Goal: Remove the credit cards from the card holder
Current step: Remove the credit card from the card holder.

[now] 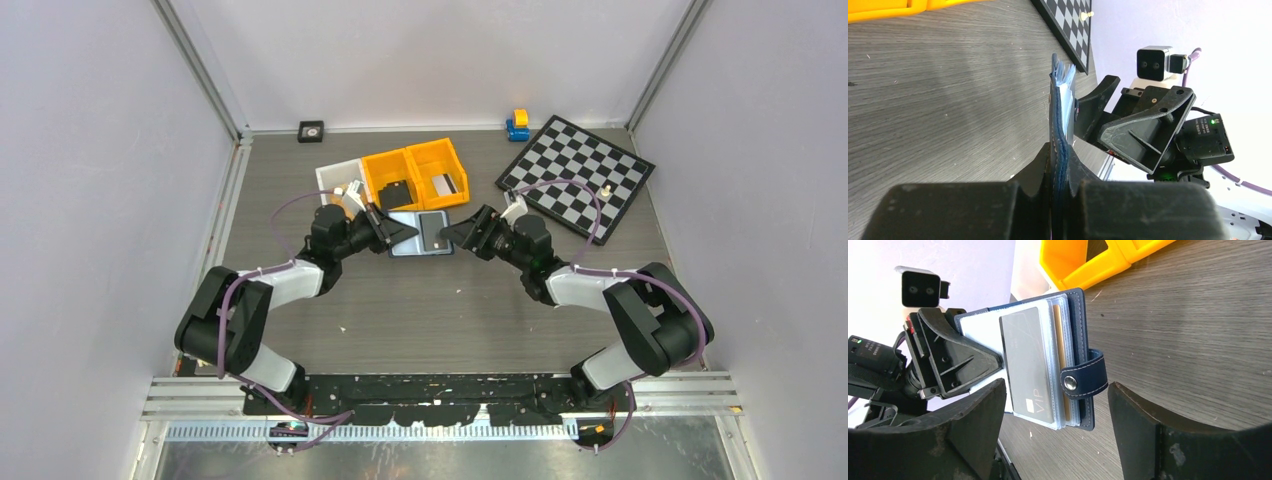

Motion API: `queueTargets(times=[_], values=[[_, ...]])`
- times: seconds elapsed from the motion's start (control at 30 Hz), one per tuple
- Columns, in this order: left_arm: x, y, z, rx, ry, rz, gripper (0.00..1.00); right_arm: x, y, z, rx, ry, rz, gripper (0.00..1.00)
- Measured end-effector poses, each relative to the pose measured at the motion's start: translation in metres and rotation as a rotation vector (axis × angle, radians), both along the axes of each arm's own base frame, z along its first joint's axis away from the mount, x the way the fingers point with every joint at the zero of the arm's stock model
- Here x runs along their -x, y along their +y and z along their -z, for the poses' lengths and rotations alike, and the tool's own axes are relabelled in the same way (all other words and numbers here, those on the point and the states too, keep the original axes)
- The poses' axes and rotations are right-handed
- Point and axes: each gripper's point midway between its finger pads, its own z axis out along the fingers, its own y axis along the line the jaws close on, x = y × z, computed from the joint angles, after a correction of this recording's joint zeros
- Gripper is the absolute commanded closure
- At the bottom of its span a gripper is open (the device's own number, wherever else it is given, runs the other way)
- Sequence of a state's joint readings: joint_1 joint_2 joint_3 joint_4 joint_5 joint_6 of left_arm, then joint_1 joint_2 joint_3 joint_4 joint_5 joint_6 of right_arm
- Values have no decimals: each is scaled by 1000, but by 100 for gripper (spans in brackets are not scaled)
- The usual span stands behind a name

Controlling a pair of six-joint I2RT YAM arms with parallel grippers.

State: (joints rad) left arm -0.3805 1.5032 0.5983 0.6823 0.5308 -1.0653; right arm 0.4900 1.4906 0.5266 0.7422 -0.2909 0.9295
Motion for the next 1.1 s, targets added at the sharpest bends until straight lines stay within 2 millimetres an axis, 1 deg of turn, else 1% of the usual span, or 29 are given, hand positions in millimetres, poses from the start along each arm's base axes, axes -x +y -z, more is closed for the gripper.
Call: queueTargets(times=[0.13, 0.3, 0.43, 0.6, 0.63, 0.67, 0.7, 0.73, 0.8, 0.9, 1.1], values=[[1, -1, 0, 0, 1, 5, 100, 0, 1, -3, -12, -5, -1, 28], [0, -4, -1, 21, -2, 10, 100, 0, 1, -4, -17, -5, -7, 38], [-3, -5, 6, 29, 19, 8, 100, -1, -1, -3, -17, -2, -1, 47], [-4, -5, 7, 37, 29, 6, 100, -1, -3, -3, -16, -2, 4, 48], [-4, -6, 7, 38, 28, 6, 100, -1, -3, -3, -16, -2, 4, 46], [-4, -5, 7, 38, 29, 5, 100, -1, -3, -3, -16, -2, 4, 39], [-4, -5, 7, 38, 29, 5, 100, -1, -3, -3, -17, -2, 4, 28], [-3, -6, 7, 39, 29, 6, 100, -1, -3, -3, -19, -1, 3, 22], [-3, -6, 6, 40, 29, 9, 100, 0, -2, -4, -24, 0, -1, 15], [-2, -7, 5, 43, 26, 16, 100, 1, -3, -1, -14, 10, 1, 12], [2, -7, -2, 56, 8, 25, 100, 2, -4, 5, -1, 33, 6, 11]])
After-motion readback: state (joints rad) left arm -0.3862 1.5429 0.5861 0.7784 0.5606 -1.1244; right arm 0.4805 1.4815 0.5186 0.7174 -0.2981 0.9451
